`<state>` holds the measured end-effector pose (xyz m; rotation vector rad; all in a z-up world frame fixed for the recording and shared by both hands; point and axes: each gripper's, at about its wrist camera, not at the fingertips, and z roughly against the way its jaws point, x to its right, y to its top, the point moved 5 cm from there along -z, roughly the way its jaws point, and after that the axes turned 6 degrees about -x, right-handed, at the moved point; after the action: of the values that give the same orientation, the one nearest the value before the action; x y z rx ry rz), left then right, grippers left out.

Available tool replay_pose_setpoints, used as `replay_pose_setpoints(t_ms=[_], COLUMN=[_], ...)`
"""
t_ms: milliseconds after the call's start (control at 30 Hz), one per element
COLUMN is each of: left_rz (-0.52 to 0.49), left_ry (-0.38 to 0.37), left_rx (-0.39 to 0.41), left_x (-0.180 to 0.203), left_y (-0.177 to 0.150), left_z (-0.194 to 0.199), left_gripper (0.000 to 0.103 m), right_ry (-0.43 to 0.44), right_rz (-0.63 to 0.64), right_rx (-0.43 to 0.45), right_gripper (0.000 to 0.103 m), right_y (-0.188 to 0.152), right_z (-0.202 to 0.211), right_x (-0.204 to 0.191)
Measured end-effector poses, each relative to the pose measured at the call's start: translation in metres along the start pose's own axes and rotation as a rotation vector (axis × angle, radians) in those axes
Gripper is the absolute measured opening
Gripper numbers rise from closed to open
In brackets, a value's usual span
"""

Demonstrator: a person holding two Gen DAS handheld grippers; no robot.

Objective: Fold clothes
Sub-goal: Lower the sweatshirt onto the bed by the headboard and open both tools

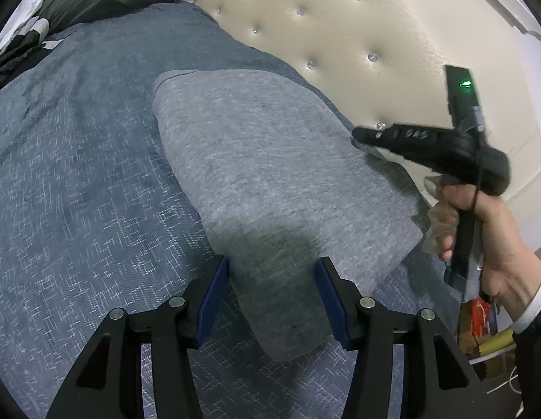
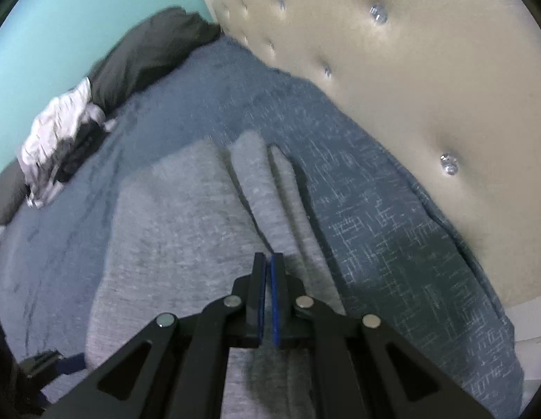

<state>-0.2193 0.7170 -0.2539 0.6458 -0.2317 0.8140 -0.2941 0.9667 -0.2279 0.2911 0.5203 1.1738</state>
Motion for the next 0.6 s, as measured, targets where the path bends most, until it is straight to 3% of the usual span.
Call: replay_pose_setpoints(t_ms=[133,367,600], left_rz=[0.007,0.008,0.009], left_ry=[-0.001,-0.005,-0.009], left_rx=[0.001,-0.002,-0.004], left_x=[0.0,0.0,0.0], left_y=[-0.002,-0.004,-0.006], left_z=[0.001,0.003,0.002], left_gripper=[0.056,0.056,0.056], right_ry=[0.06,0.01,0.038], right_rz=[0.026,0.013,-0.035], right_rx=[0.002,-0.064,0.009], right_gripper=[0.002,0.002,0.001], right_y=[0.0,-0.031,-0.042], right_z=[0.008,0.004,0.026], right_x=[-0.013,0.0,0.015])
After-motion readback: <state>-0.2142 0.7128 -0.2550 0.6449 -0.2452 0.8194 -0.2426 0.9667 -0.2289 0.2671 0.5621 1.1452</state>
